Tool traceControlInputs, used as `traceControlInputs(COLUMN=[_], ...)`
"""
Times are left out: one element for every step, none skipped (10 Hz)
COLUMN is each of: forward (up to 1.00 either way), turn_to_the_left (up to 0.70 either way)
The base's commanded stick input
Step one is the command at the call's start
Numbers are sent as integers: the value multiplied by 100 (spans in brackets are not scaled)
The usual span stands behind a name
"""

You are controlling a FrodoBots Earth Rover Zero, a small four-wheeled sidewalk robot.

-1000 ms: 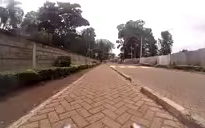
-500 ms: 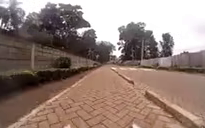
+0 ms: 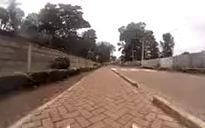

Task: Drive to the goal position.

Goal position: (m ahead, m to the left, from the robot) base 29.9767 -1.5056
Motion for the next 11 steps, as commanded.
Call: traceControlInputs(forward=[70, 70, 70, 70, 70, 70, 70, 70, 70, 70, 70], turn_to_the_left=[0, 0, 0, 0, 0, 0, 0, 0, 0, 0, 0])
